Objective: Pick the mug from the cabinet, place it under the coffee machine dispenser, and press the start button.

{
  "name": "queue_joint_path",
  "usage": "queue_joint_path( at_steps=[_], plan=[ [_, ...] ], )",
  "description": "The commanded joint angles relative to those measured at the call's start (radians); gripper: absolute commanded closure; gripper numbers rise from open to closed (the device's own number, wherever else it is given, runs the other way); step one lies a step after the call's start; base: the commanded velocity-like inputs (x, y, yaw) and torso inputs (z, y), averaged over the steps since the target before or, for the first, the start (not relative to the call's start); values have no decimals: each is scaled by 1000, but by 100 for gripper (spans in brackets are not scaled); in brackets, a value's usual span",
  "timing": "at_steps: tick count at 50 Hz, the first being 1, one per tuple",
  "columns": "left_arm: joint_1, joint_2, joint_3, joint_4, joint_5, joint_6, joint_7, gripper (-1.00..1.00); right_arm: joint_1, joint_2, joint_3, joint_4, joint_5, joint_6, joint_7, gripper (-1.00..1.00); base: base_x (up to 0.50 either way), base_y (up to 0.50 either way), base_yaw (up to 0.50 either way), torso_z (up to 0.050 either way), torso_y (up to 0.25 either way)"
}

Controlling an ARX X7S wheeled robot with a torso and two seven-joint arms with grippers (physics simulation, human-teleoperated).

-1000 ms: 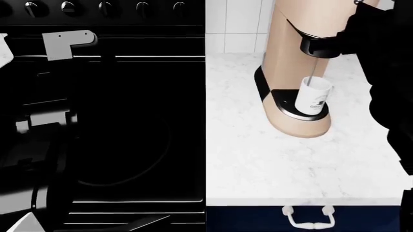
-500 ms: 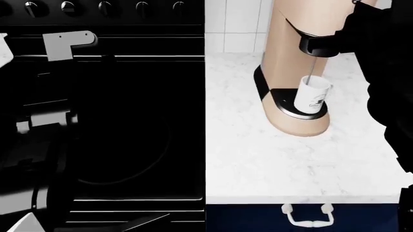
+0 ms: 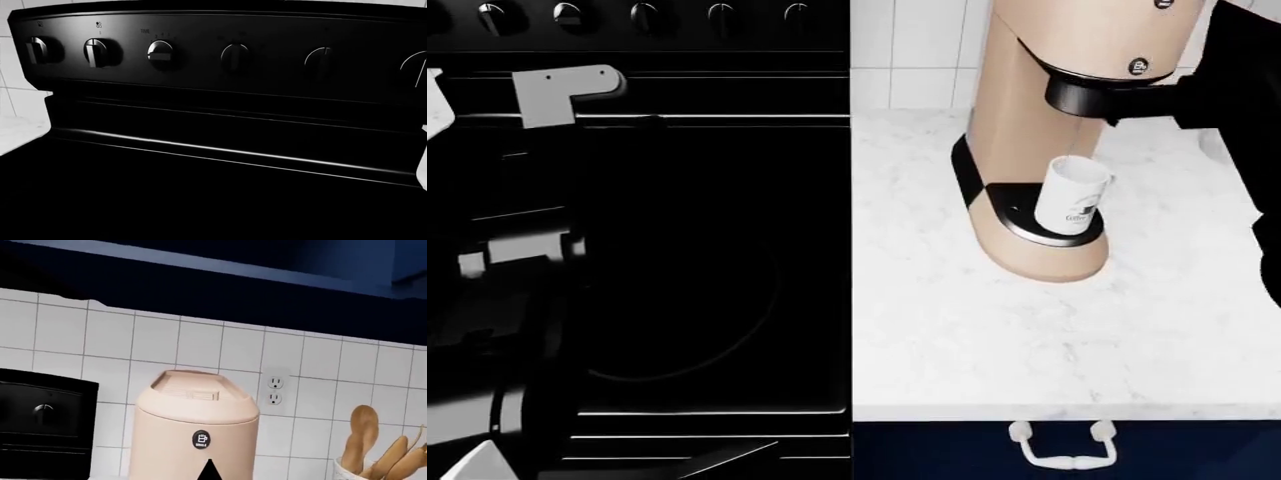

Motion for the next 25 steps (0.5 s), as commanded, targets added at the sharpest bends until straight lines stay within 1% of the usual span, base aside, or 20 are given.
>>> queue_joint_path(
  at_steps=[1,2,4,5,8,14,19,25],
  plan=[
    [0,-7,1,8,-1,1,15,-100,-87,27,330,-314,320,244,126,100,0,0,0,0,0],
    [16,-6,2,50,-2,-20,26,-100,-89,25,375,-338,376,273,151,100,0,0,0,0,0],
    [126,-4,-6,324,-18,-188,42,-100,-95,22,449,-375,487,321,208,100,0,0,0,0,0],
    [179,-5,-9,474,-27,-268,50,-100,-104,21,477,-391,535,335,234,-100,0,0,0,0,0],
    [300,-9,-22,829,-62,-464,80,-100,-149,19,542,-428,654,345,300,-100,0,0,0,0,0],
    [494,-15,-59,1377,-161,-767,129,-100,-246,9,624,-476,750,310,341,-100,0,0,0,0,0],
    [604,-5,-101,1703,-248,-942,151,-100,-300,0,662,-509,793,281,352,-100,0,0,0,0,0],
    [676,27,-137,2014,-353,-1129,164,-100,-341,-9,694,-532,834,254,357,-100,0,0,0,0,0]
  ],
)
